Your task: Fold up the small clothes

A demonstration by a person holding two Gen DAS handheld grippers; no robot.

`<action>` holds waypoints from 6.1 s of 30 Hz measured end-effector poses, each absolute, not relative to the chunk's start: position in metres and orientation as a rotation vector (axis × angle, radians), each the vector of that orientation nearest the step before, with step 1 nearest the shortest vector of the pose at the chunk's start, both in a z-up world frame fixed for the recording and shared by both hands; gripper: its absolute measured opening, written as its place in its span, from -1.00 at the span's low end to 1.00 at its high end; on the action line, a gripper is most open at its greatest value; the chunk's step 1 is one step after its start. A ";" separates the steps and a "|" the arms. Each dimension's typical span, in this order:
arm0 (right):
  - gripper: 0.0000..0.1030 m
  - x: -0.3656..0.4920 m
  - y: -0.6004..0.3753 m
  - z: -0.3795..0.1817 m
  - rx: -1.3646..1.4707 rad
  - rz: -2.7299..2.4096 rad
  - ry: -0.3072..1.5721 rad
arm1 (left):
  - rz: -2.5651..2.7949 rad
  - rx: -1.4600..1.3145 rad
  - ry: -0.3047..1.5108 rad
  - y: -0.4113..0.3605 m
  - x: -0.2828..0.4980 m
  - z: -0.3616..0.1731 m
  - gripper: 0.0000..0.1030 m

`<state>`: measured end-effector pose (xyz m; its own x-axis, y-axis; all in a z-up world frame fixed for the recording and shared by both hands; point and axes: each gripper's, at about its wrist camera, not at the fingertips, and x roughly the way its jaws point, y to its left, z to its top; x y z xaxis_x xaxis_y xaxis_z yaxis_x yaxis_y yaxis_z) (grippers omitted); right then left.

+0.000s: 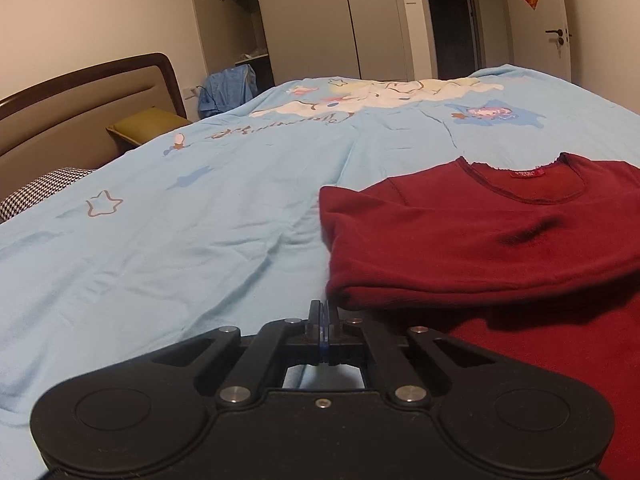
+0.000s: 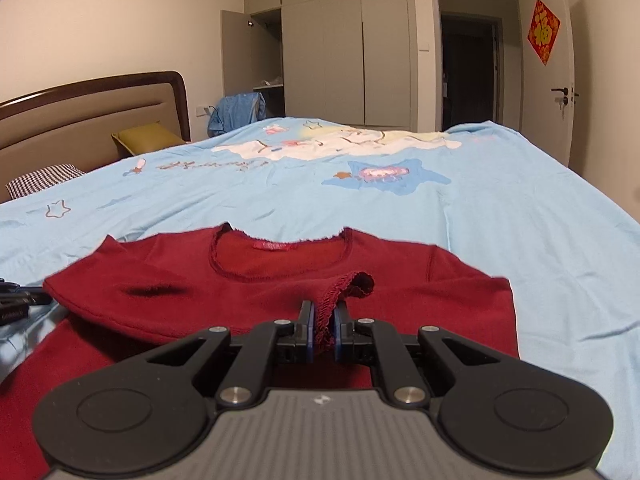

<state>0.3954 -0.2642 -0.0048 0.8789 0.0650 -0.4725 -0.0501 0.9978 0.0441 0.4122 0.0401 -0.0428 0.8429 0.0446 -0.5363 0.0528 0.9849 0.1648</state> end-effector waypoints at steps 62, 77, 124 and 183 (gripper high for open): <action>0.64 0.147 -0.309 -0.031 0.140 0.086 0.691 | -0.156 0.091 0.726 0.046 0.206 -0.038 0.99; -1.00 0.116 -0.302 -0.020 -0.043 0.020 0.674 | -0.127 0.128 0.731 0.040 0.172 -0.039 0.99; -0.85 0.120 -0.239 0.029 -0.298 0.261 0.538 | -0.483 0.433 0.542 -0.108 0.121 -0.045 0.78; -0.87 0.069 -0.219 0.154 -0.584 0.230 0.379 | -0.366 0.411 0.344 0.019 0.116 0.135 -0.90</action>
<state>0.0690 -0.2195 0.1539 0.9062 0.1045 -0.4098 -0.3158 0.8116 -0.4915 0.1157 0.0193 0.1351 0.8785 -0.2723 -0.3926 0.4086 0.8541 0.3218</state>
